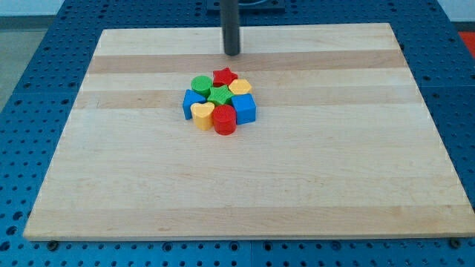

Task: Adjust the group of blocks at the centre of the board

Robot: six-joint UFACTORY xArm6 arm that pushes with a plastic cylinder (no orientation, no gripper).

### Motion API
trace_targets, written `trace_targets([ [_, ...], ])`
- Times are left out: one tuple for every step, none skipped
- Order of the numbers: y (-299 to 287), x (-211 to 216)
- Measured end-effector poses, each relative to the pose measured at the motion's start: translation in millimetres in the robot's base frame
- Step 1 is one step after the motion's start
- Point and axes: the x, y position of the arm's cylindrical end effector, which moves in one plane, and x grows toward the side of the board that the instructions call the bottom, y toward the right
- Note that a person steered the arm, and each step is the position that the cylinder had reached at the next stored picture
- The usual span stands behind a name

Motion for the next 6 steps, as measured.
trace_targets([
  [3.8,11.9],
  [-0.8,41.8],
  [-0.8,53.1],
  [-1.7,57.5],
  [-1.7,67.5],
  [-1.7,71.7],
])
